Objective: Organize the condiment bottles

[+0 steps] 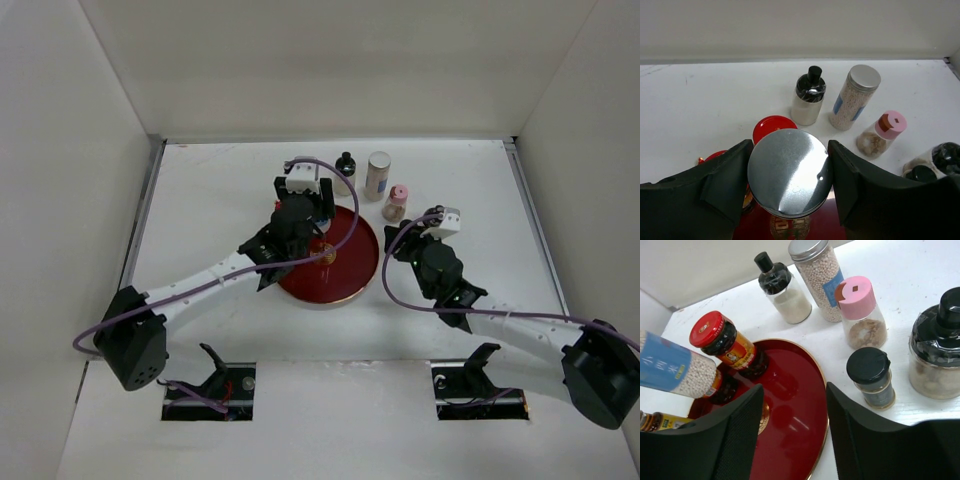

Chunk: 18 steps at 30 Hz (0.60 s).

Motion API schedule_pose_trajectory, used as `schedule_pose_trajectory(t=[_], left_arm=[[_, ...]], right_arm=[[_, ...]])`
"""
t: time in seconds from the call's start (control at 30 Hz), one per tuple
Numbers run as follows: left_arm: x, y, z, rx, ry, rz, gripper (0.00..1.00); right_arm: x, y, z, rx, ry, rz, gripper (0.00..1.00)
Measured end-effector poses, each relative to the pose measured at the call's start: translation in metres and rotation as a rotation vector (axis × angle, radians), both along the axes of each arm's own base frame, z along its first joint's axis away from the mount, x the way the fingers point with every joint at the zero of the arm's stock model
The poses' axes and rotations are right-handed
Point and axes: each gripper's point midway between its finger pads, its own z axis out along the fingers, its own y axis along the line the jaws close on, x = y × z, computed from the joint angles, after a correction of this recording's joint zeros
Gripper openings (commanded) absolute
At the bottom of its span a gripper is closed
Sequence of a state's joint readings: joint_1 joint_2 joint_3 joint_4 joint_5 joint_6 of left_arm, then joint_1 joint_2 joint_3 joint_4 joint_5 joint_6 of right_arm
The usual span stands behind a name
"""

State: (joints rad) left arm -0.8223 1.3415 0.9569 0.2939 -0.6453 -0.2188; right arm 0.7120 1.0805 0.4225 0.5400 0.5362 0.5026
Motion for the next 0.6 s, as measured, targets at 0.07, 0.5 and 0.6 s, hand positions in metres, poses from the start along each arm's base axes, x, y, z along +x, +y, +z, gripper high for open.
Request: schedule_pose_trajectory(t=[0.07, 0.5, 0.6], left_arm=[[0.004, 0.001, -0.015, 0.010, 0.020, 0.007, 0.33], [0.021, 0.000, -0.109, 0.070, 0.182, -0.003, 0.36], [0.020, 0.000, -0.114, 0.063, 0.186, -0.005, 0.47]], right_arm=[[0.001, -0.001, 0.000, 0.005, 0.002, -0.005, 0.70], [0.003, -0.001, -0.009, -0.008, 0.020, -0.010, 0.85], [0.004, -0.002, -0.010, -0.010, 0.023, -0.012, 0.87]])
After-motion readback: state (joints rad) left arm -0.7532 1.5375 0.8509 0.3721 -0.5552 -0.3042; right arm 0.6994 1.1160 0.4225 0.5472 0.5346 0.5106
